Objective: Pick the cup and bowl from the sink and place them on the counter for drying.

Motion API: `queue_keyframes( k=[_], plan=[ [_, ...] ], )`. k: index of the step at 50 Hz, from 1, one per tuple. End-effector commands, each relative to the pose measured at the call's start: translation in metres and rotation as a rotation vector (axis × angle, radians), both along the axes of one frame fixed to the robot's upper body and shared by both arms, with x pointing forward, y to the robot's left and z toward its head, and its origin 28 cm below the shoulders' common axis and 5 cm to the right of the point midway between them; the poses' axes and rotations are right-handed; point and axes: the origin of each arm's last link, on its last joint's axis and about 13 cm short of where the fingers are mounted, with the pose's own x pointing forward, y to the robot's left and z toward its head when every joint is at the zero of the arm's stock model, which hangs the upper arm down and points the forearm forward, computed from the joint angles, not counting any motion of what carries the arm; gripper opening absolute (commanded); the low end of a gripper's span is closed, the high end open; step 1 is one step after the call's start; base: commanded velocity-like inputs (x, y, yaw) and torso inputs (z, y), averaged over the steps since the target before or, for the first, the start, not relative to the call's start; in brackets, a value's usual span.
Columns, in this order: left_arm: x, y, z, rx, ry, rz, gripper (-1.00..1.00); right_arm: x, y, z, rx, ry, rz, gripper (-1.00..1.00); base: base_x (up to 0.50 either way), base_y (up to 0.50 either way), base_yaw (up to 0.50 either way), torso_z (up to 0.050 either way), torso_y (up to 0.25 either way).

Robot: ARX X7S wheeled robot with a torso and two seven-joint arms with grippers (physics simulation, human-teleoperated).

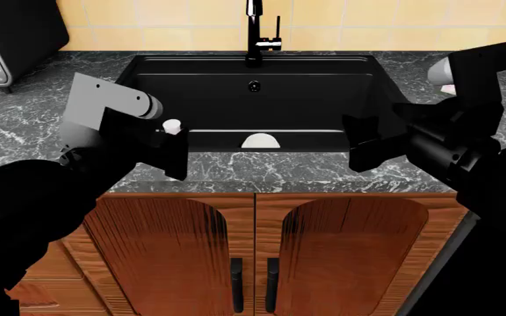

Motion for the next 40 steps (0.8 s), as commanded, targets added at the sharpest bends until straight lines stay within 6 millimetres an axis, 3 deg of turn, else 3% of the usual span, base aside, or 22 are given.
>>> queue_keyframes(
  k=[1,40],
  plan=[
    [0.001,0.0,0.005,0.016,0.008,-0.01,1.0,0.001,-0.002,0.002,-0.025,0.007,-0.004,1.0,0.39,0.0,0.0,0.0,0.0],
    [-0.006,0.006,0.0,0.05,0.04,0.0,1.0,0.013,-0.004,-0.016,-0.015,0.054,-0.012,1.0,0.35,0.0,0.0,0.0,0.0]
  ],
)
